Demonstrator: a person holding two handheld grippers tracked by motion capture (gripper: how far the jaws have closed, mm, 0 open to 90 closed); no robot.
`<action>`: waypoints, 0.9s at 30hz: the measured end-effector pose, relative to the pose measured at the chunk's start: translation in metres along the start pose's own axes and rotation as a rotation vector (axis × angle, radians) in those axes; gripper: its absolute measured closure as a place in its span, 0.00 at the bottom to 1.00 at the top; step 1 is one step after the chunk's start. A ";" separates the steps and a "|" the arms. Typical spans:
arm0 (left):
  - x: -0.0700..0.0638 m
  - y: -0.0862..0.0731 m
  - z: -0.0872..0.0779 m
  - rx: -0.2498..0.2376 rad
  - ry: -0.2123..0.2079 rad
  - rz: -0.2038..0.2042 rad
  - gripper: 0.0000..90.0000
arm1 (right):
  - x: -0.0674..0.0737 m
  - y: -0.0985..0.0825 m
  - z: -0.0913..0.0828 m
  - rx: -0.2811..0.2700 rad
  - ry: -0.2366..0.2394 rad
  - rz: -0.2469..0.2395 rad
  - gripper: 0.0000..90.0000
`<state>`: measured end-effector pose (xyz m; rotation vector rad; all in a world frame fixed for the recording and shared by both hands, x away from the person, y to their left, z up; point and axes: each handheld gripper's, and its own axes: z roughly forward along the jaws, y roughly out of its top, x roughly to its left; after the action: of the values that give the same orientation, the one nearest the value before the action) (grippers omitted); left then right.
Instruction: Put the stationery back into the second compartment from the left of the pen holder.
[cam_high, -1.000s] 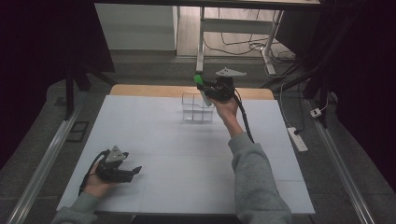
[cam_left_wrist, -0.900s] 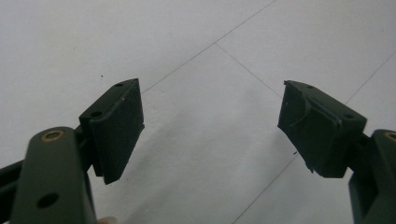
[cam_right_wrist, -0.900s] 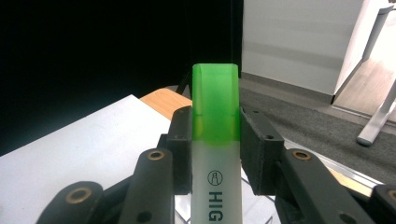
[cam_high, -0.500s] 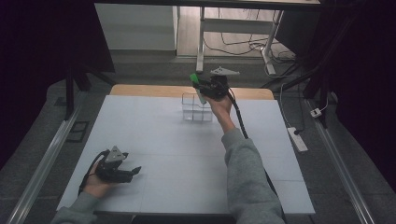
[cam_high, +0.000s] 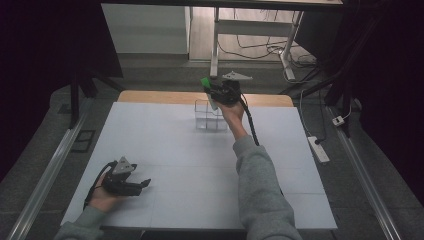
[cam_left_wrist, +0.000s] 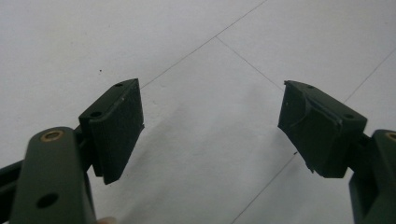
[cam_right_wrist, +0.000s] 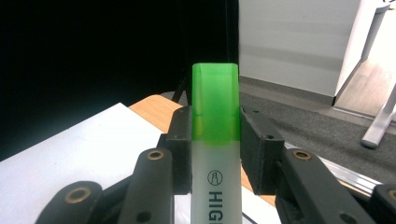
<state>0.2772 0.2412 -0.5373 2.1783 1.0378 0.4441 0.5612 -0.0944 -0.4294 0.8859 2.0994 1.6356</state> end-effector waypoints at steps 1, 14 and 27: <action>0.000 0.000 0.000 0.001 0.001 0.001 0.24 | -0.001 -0.001 0.000 0.002 -0.003 0.003 0.73; 0.000 0.000 0.002 0.012 0.002 0.003 0.24 | -0.005 -0.006 0.004 -0.001 -0.009 0.019 0.66; 0.000 0.000 0.001 0.011 0.000 0.008 0.24 | -0.001 -0.008 -0.014 0.100 0.016 0.002 0.62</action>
<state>0.2776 0.2402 -0.5379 2.1933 1.0344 0.4433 0.5517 -0.1067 -0.4330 0.9083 2.2091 1.5552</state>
